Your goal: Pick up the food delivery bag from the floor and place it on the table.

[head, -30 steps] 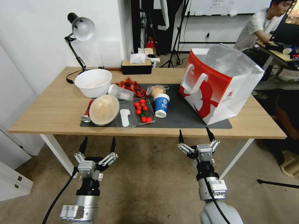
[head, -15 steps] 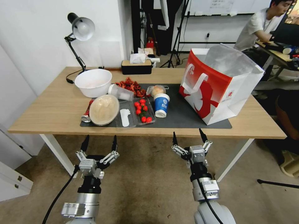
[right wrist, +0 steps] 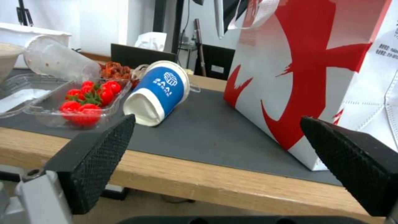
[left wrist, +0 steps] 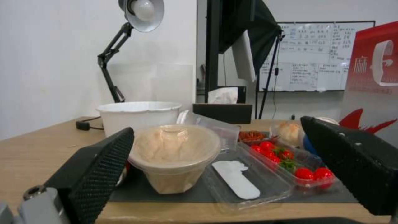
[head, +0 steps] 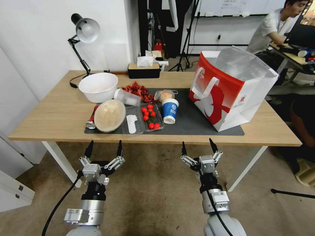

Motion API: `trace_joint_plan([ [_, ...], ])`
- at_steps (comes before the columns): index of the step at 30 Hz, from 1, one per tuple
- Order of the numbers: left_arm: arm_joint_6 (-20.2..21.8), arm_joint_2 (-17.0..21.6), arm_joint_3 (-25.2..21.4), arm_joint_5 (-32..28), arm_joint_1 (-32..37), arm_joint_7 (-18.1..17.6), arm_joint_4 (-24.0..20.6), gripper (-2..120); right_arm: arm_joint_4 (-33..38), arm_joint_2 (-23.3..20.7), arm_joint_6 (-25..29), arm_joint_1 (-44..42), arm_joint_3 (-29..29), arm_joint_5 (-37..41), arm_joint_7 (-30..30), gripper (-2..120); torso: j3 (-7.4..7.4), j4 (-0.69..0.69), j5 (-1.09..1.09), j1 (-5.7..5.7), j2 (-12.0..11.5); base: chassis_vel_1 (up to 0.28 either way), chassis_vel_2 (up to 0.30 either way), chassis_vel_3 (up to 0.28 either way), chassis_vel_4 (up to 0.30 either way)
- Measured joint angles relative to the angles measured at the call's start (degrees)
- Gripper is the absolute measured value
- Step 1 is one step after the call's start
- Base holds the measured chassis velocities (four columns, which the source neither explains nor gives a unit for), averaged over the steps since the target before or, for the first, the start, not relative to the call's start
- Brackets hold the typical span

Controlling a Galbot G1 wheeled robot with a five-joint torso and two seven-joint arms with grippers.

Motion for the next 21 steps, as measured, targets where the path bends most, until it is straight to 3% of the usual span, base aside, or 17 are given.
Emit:
trace_joint_plan([
  [21,0.52,0.21,-0.11,0.18,0.05,-0.12,-0.16,100,0.11,0.08,-0.19,-0.32,-0.24,0.25,0.41,100,0.0,0.0,0.0,0.0,0.0,0.0,0.0,0.0,0.0],
])
